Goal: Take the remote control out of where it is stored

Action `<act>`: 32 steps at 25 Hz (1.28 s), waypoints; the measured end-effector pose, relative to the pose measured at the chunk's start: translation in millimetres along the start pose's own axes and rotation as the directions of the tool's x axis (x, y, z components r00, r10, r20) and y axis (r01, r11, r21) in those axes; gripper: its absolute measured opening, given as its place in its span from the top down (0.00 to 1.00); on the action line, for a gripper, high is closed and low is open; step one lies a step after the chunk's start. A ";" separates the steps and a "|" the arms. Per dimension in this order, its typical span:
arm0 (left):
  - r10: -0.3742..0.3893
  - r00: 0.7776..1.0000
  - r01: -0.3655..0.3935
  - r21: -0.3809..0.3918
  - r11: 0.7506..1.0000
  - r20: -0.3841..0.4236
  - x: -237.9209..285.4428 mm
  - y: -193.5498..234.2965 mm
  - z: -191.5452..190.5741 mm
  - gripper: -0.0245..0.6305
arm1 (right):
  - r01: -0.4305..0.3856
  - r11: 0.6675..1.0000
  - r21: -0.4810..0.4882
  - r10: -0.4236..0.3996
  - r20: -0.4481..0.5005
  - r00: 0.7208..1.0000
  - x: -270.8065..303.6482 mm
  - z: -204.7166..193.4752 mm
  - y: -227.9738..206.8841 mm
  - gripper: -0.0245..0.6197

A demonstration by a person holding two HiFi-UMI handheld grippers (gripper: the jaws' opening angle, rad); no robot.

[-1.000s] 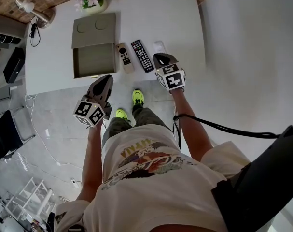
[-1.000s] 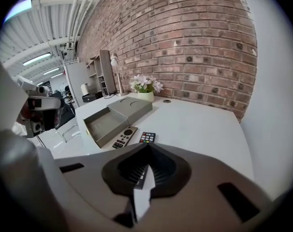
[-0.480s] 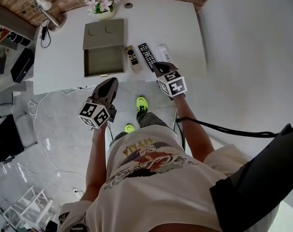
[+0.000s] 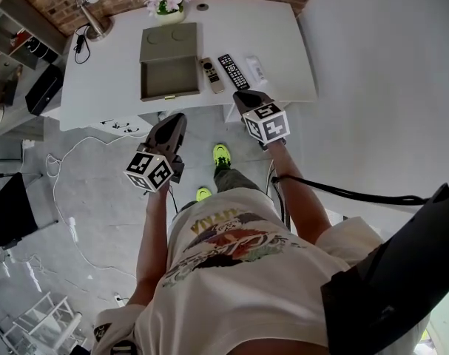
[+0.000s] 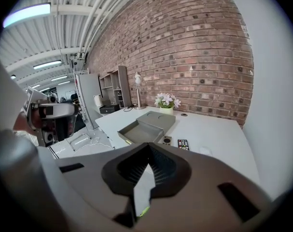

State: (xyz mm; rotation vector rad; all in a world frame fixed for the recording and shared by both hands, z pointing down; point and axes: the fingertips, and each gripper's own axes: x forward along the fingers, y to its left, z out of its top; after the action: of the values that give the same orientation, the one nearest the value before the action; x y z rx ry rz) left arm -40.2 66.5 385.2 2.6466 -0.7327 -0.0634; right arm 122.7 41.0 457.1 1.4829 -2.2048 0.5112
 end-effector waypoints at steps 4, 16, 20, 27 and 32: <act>-0.019 1.000 0.019 0.000 1.000 0.015 -31.1 -20.6 -8.4 0.95 | -0.011 0.999 0.044 0.009 0.051 0.999 -29.2 -1.1 29.3 0.95; -0.101 0.995 0.101 0.001 0.995 0.009 -81.2 -77.1 -18.7 0.95 | -0.027 0.996 0.080 0.015 0.152 0.988 -92.9 -5.9 90.2 0.95; -0.088 0.996 0.088 0.007 0.996 0.020 -86.6 -82.5 -19.2 0.95 | -0.037 0.998 0.053 0.028 0.159 0.987 -97.2 -8.7 99.6 0.95; -0.071 0.997 0.071 0.009 0.997 0.040 -79.2 -93.6 -5.3 0.95 | -0.063 0.998 -0.012 0.064 0.187 0.980 -105.0 7.8 106.9 0.95; -0.085 0.996 0.084 0.030 0.996 0.030 -68.6 -103.2 -3.7 0.95 | -0.072 0.997 -0.024 0.076 0.201 0.977 -109.0 11.3 106.2 0.95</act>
State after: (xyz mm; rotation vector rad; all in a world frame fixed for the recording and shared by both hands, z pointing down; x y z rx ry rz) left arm -48.8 183.4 345.0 2.7089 -0.6355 -0.1188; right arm 58.5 157.3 382.0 1.5071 -2.4213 0.3783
